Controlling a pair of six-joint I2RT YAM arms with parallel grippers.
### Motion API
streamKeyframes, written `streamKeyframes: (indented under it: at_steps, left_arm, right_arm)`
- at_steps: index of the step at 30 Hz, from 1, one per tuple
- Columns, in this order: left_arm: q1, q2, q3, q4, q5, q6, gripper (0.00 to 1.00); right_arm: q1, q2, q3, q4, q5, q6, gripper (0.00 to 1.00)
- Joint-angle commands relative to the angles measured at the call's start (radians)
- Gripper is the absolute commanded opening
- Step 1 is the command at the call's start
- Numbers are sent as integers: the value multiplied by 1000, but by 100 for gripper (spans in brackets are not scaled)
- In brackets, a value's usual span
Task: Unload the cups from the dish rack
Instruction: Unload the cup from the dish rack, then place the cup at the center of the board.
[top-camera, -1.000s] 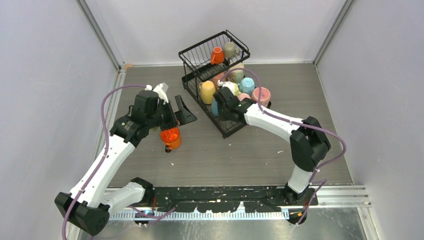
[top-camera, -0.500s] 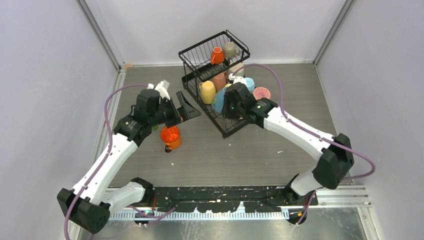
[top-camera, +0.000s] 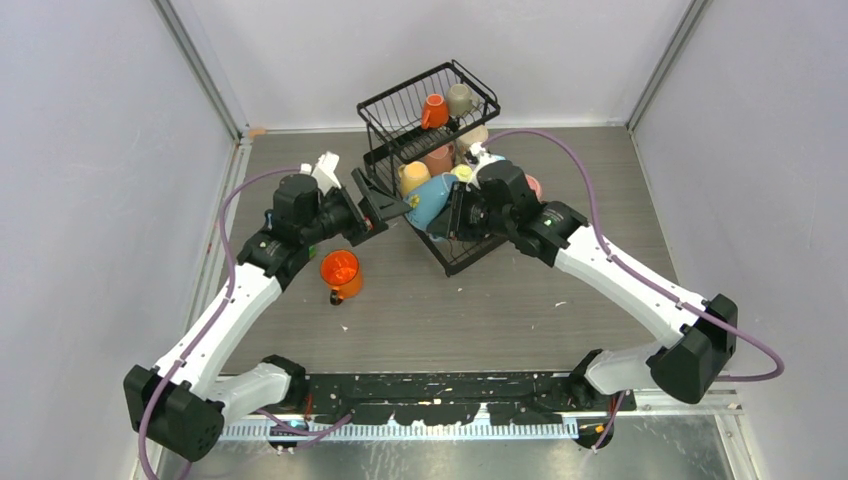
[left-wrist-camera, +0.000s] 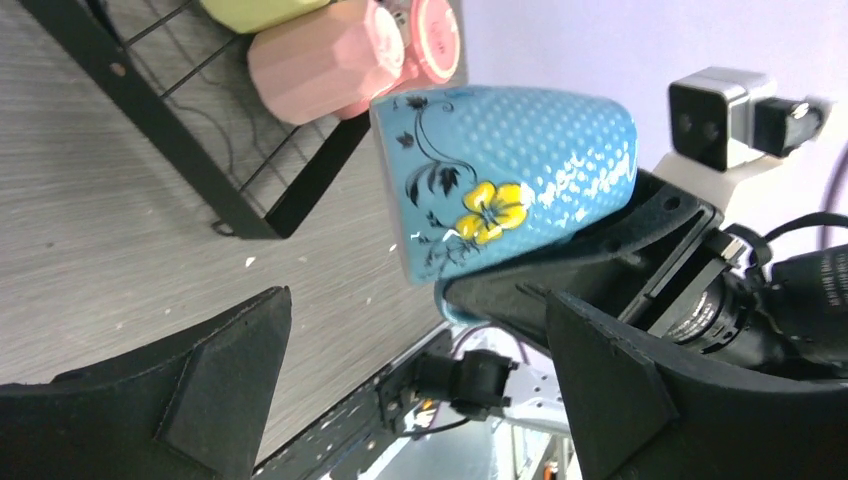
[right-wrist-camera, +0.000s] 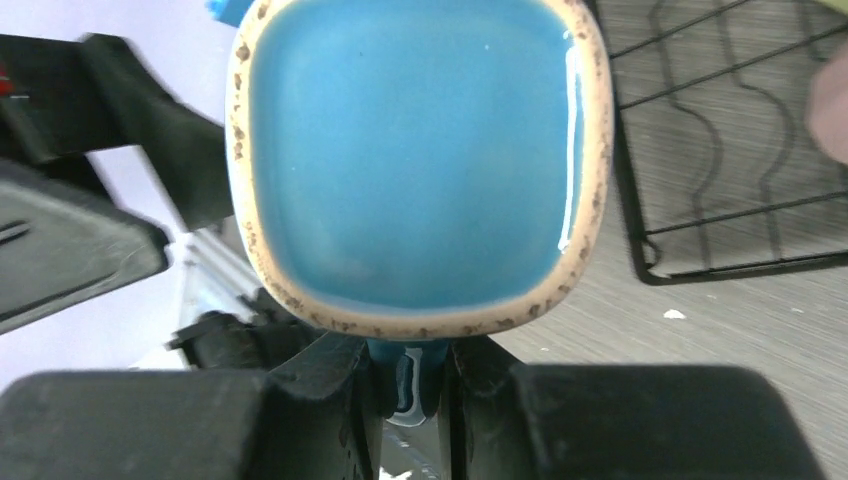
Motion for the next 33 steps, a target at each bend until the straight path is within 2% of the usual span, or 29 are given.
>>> streamKeyframes:
  at_steps: [1,10,13,18,22,26,33]
  left_arm:
    - [32,-16,-43,243,76,-165,99]
    - [44,13,-63,515,153,-372,93]
    - [43,39,-88,634,182,-460,86]
    - [43,65,-97,742,217,-543,76]
    - [42,86,-107,858,230,-607,65]
    - [42,90,-112,923,229,-639,61]
    - [42,93,-94,929,258,-647,52]
  right_arm:
    - [-38,-82,-6,218,-181,105,1]
    - [-78,-75,-66,452,-349,276,1]
    - [-92,-67,-87,553,-396,344,1]
    - [-99,-53,-103,637,-447,397,1]
    - [-99,-42,-119,696,-479,439,1]
    - [-100,-43,-130,707,-489,450,1]
    - [-101,-47,-148,694,-498,438,1]
